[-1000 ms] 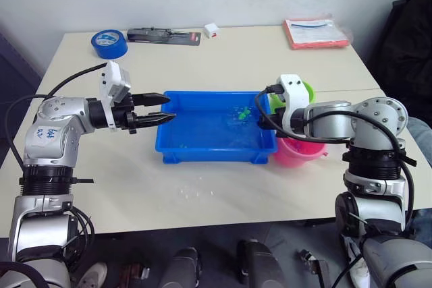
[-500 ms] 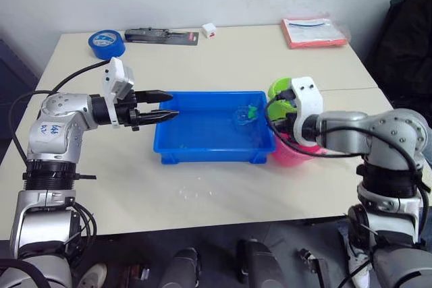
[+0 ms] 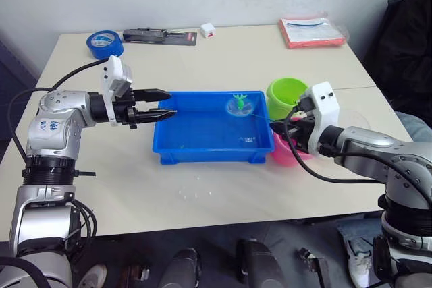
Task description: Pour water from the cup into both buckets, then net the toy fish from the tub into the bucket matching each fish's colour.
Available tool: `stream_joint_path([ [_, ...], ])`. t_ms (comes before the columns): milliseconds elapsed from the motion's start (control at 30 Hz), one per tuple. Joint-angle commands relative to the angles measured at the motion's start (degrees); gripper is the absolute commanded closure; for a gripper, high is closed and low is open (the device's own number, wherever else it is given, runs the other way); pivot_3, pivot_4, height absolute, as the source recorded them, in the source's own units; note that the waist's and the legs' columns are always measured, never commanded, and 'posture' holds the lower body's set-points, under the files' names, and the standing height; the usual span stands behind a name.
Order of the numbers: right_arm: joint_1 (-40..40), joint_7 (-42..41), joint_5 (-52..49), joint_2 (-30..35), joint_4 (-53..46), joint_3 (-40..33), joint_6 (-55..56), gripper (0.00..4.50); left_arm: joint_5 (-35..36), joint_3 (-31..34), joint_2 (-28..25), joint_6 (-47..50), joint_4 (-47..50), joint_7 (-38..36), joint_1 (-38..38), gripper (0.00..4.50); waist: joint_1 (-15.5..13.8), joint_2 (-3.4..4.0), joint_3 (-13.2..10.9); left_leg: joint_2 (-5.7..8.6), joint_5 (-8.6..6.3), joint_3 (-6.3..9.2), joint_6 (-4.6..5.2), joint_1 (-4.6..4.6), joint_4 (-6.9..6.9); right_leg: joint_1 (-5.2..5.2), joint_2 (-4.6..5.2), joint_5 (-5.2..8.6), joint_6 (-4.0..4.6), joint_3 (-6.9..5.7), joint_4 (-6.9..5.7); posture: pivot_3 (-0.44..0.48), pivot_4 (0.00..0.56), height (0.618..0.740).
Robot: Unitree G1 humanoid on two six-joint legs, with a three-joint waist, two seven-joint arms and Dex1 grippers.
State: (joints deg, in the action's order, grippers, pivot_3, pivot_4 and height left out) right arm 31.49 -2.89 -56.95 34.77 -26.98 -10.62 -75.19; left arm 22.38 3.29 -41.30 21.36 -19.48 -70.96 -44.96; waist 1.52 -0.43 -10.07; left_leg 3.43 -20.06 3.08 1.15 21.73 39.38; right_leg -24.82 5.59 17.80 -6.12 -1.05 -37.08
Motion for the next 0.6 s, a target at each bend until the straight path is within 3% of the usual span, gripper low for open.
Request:
stream_joint_path([
  [33, 0.1, -1.2, -0.4, -0.3, -2.6, -2.6, 2.2, 3.7, -0.2, 0.4, -0.7, -0.9, -0.4, -0.9, -1.9, 1.71, 0.0, 0.0, 0.0, 0.0, 0.0, 0.0, 0.0, 0.0, 0.0, 0.0, 0.0, 0.0, 0.0, 0.0, 0.0, 0.0, 0.15, 0.737],
  [300, 2.8, -1.9, -0.2, 1.6, -0.7, -7.4, 3.5, 3.7, -0.3, -0.4, 0.3, -1.2, -1.6, -2.5, -3.4, 1.71, -0.2, 0.0, 0.0, 0.02, 0.0, 0.0, 0.0, 0.0, 0.02, 0.01, 0.02, 0.0, 0.0, 0.0, 0.01, 0.0, 0.15, 0.737],
  [600, 0.1, -7.2, 9.1, 13.6, 2.6, -9.9, 8.8, 3.7, -1.8, -2.1, 2.7, -4.3, -7.2, -3.7, -7.5, 1.71, -1.3, 0.0, 0.0, 0.0, 0.0, -0.06, 0.01, 0.0, 0.03, 0.02, -0.02, 0.0, 0.0, 0.01, 0.05, 0.0, 0.15, 0.737],
])
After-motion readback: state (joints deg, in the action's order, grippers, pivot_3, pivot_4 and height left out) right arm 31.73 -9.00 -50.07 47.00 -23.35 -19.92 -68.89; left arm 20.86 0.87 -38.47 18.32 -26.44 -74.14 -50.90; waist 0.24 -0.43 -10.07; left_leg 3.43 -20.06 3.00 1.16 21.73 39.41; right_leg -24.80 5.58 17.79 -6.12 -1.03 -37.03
